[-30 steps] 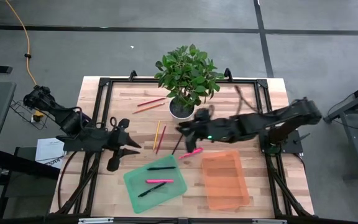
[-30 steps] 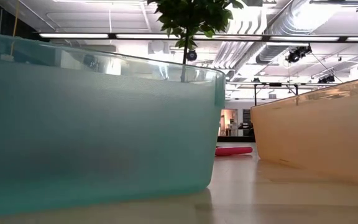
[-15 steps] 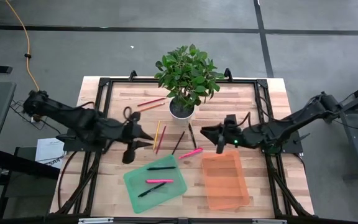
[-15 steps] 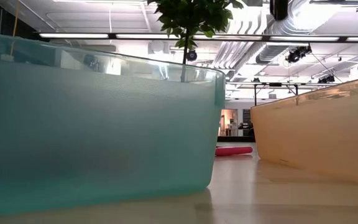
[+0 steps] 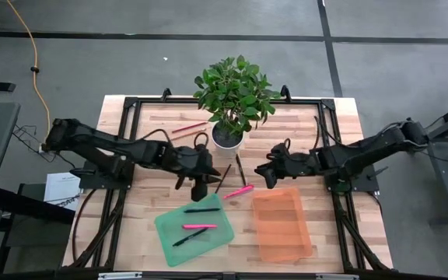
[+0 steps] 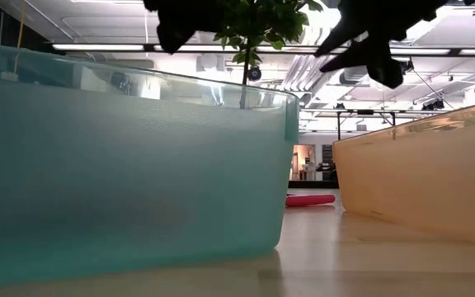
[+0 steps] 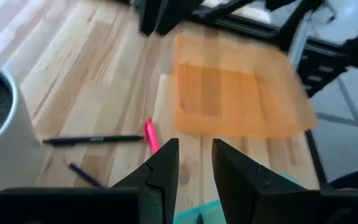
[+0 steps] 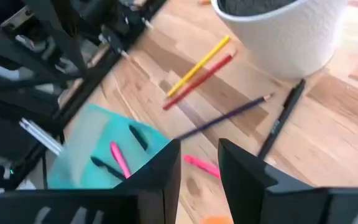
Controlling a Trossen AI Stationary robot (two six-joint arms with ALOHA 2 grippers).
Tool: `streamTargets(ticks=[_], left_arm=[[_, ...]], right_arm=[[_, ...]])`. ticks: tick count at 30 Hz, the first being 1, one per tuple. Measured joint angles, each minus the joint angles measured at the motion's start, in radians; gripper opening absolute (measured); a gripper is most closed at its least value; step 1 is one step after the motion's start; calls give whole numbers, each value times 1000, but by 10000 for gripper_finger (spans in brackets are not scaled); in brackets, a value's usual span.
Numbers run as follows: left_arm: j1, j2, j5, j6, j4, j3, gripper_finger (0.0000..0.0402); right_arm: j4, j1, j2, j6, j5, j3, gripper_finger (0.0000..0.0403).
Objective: Sort pens & pencils
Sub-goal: Put the black pen into the green bin
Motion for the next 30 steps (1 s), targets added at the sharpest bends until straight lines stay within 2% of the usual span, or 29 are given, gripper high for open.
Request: streamTargets(ticks=[8, 13, 16, 21, 26, 30], left_arm=[[-1, 49, -31, -59, 24, 1, 85], [-1, 49, -42, -58, 17, 0, 85], [-1, 49, -42, -39, -41, 0, 85], [-1, 49, -42, -18, -196, 0, 85], [-1, 49, -28, 10, -217, 0, 85], [-1, 49, -15, 24, -213, 0, 85]], right_arm=[[-55, -60, 12, -45, -103, 0, 99], [-44, -84, 12, -35, -106, 0, 99], [-43, -103, 30, -17, -107, 1, 99], [-18, -129, 107, 5, -156, 1, 99], [63, -143, 217, 23, -205, 24, 99], [63, -149, 318, 2, -240, 96, 99]])
